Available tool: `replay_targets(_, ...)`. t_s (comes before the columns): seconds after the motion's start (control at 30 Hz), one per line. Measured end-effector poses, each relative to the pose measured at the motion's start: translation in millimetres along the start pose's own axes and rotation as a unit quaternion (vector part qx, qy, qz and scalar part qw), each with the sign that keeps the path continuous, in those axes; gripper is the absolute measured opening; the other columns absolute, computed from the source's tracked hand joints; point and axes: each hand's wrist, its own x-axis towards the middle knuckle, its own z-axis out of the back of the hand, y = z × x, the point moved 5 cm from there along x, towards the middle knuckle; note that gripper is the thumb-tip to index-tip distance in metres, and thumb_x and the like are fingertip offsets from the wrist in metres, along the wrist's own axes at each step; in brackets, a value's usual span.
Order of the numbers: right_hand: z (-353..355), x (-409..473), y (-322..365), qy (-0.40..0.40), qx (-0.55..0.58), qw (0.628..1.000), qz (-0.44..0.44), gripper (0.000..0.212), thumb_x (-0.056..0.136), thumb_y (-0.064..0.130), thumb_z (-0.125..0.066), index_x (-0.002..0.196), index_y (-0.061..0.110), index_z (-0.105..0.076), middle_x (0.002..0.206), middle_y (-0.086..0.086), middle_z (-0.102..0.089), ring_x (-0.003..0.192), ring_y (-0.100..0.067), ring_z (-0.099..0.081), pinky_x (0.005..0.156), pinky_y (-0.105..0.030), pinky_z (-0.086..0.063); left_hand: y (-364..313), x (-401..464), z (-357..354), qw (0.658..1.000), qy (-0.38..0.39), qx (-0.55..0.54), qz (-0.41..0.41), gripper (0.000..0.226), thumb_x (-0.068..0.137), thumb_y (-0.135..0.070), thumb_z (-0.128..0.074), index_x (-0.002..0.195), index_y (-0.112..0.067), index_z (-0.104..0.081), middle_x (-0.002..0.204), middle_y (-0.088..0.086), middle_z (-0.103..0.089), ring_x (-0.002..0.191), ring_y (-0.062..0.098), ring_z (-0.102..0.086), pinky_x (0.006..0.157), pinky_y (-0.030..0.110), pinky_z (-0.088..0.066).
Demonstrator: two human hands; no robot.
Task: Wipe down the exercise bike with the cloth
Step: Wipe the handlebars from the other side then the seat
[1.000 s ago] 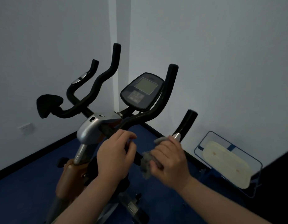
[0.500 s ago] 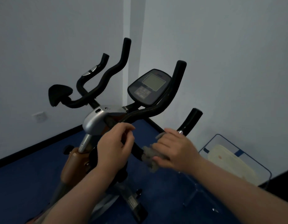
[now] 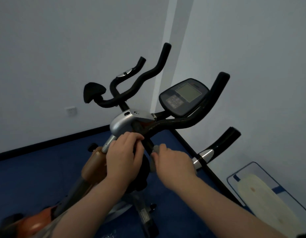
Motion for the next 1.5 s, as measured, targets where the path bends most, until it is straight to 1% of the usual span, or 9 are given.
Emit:
replay_targets(0.17,4.6,-13.3,-9.8,0.100,-0.036,0.993,0.055,0.028,0.104,0.038,-0.027,0.110,0.016,-0.042,0.100,-0.005,-0.061,0.060,-0.014,-0.039,0.056,-0.034,-0.020,1.1,1.2,1.3,1.000,-0.005,-0.002,0.022,0.015,0.088,-0.023,-0.048,0.093,-0.021,-0.061,0.083,-0.009,-0.058,0.072,0.007,-0.052,0.065,0.023,-0.037)
replay_targets(0.4,-11.4,43.0,3.3,0.195,0.184,0.962,-0.049,0.029,0.103,0.041,-0.032,0.110,0.013,-0.038,0.108,-0.012,-0.059,0.085,-0.025,-0.051,0.066,-0.036,-0.035,0.3,1.5,2.5,1.000,-0.010,-0.012,0.023,0.019,0.087,-0.024,-0.044,0.092,-0.020,-0.062,0.083,-0.008,-0.059,0.074,0.008,-0.051,0.063,0.026,-0.041)
replay_targets(0.7,-15.4,28.0,-1.9,0.166,0.056,0.984,-0.031,0.029,0.103,0.035,-0.033,0.125,0.017,-0.040,0.115,-0.009,-0.052,0.096,-0.028,-0.054,0.071,-0.037,-0.041,1.6,4.0,0.5,1.000,0.000,-0.017,0.012,0.020,0.089,-0.026,-0.043,0.092,-0.022,-0.062,0.082,-0.010,-0.060,0.072,0.007,-0.054,0.062,0.027,-0.044)
replay_targets(0.87,-10.0,17.9,4.4,0.087,0.102,0.990,-0.044,0.032,0.103,0.044,-0.027,0.119,0.019,-0.038,0.087,0.000,-0.052,0.075,-0.021,-0.050,0.059,-0.034,-0.029,1.4,1.1,0.3,1.000,0.001,-0.023,0.012,0.020,0.088,-0.026,-0.043,0.092,-0.021,-0.063,0.083,-0.009,-0.060,0.074,0.008,-0.055,0.066,0.026,-0.041)
replay_targets(1.0,-6.7,-17.8,-6.6,-0.014,0.009,1.000,0.020,0.030,0.102,0.045,-0.030,0.115,0.020,-0.041,0.098,0.002,-0.060,0.081,-0.019,-0.057,0.063,-0.031,-0.028,3.6,1.7,-1.7,1.000,0.006,-0.018,-0.006,0.019,0.089,-0.026,-0.043,0.093,-0.025,-0.061,0.082,-0.013,-0.058,0.072,0.003,-0.050,0.066,0.022,-0.034)
replay_targets(1.2,-10.2,-6.5,12.8,-0.085,-0.033,0.991,-0.095,0.035,0.103,0.045,-0.030,0.113,0.020,-0.052,0.092,0.001,-0.064,0.074,-0.021,-0.061,0.059,-0.032,-0.032,3.9,0.1,-1.5,0.999,0.012,-0.031,-0.009,0.020,0.089,-0.027,-0.042,0.092,-0.024,-0.061,0.080,-0.013,-0.057,0.069,0.006,-0.050,0.065,0.025,-0.036)
replay_targets(1.3,-0.7,-26.9,2.6,-0.167,-0.010,0.986,0.026,0.034,0.093,0.043,-0.050,0.105,0.014,-0.065,0.080,-0.001,-0.065,0.066,-0.020,-0.061,0.058,-0.031,-0.043,2.6,-0.5,-0.3,0.999,0.017,-0.028,-0.030,0.020,0.089,-0.026,-0.042,0.091,-0.024,-0.062,0.078,-0.013,-0.057,0.068,0.007,-0.051,0.067,0.026,-0.033)
replay_targets(1.4,12.8,-47.9,-41.3,-0.163,-0.055,0.966,0.195,0.040,0.094,0.046,-0.049,0.105,0.013,-0.069,0.092,-0.002,-0.067,0.090,-0.021,-0.063,0.086,-0.035,-0.048,1.5,-0.6,-0.2,0.998,0.020,-0.023,-0.059,0.019,0.089,-0.028,-0.042,0.091,-0.026,-0.061,0.078,-0.016,-0.055,0.069,0.005,-0.051,0.071,0.023,-0.026)
replay_targets(1.5,37.1,-47.5,-92.1,-0.187,-0.070,0.970,0.141,0.035,0.094,0.042,-0.056,0.106,0.013,-0.071,0.105,-0.004,-0.067,0.104,-0.023,-0.061,0.109,-0.038,-0.031,-4.1,-0.2,-2.2,0.995,0.026,-0.027,-0.096,0.017,0.089,-0.028,-0.043,0.091,-0.028,-0.060,0.078,-0.015,-0.058,0.068,0.005,-0.052,0.073,0.021,-0.023)
